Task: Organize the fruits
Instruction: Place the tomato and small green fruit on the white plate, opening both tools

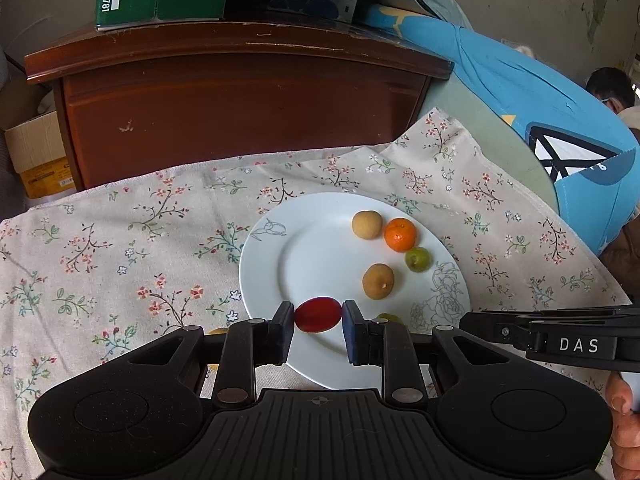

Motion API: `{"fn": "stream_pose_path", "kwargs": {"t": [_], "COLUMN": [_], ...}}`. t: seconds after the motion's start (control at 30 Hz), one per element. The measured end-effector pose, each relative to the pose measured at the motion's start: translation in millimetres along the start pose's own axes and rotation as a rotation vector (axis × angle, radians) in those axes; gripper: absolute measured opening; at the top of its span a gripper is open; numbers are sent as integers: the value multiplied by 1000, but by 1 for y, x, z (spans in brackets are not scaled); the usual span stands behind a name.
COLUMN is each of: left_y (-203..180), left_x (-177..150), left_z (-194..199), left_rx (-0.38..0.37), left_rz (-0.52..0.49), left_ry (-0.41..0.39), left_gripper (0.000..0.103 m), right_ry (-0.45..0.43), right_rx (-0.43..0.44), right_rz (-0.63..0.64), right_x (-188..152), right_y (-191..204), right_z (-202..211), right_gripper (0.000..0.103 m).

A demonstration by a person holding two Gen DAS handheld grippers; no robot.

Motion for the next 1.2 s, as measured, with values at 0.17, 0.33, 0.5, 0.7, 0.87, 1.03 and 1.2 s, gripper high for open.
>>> {"fn": "stream_pose_path", "kwargs": {"t": [0.17, 0.33, 0.5, 0.7, 0.87, 1.03, 1.2], "left_y": [-3, 1, 9, 25, 40, 52, 63], "left_x": [3, 12, 22, 13, -7, -30, -49], "left_z": [-4, 6, 29, 53, 66, 78, 88], "left_rx": [-1, 6, 31, 93, 140, 188, 206], "left_rz": [1, 39, 54, 84, 111, 141, 167], "left_ry": [-4, -44, -83, -59, -19, 15, 33], "left_gripper": [26, 51, 69, 70, 70, 70, 70], "right_ry": [31, 40, 50, 60, 74, 97, 129], "right_rx": [30, 46, 79, 118, 152, 208, 252], "right_rz": [41, 66, 108, 164, 209, 268, 328], "right_x": [-7, -11, -15, -24, -35, -48, -64], "right_y": [12, 20, 32, 48, 60, 75, 90], "right_z": [-4, -4, -3, -1, 1, 3, 4], "right_gripper": [22, 29, 37, 42, 42, 42, 42]}}
Point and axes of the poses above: each gripper's, at about its wrist camera, not at the fingertips, and z roughly against the way its jaws point, y to its left, x to its top, the point moved 4 cm from there along -z, roughly the way its jaws point, and after that the axes turned 7 degrees about z, right-handed, at the moved point
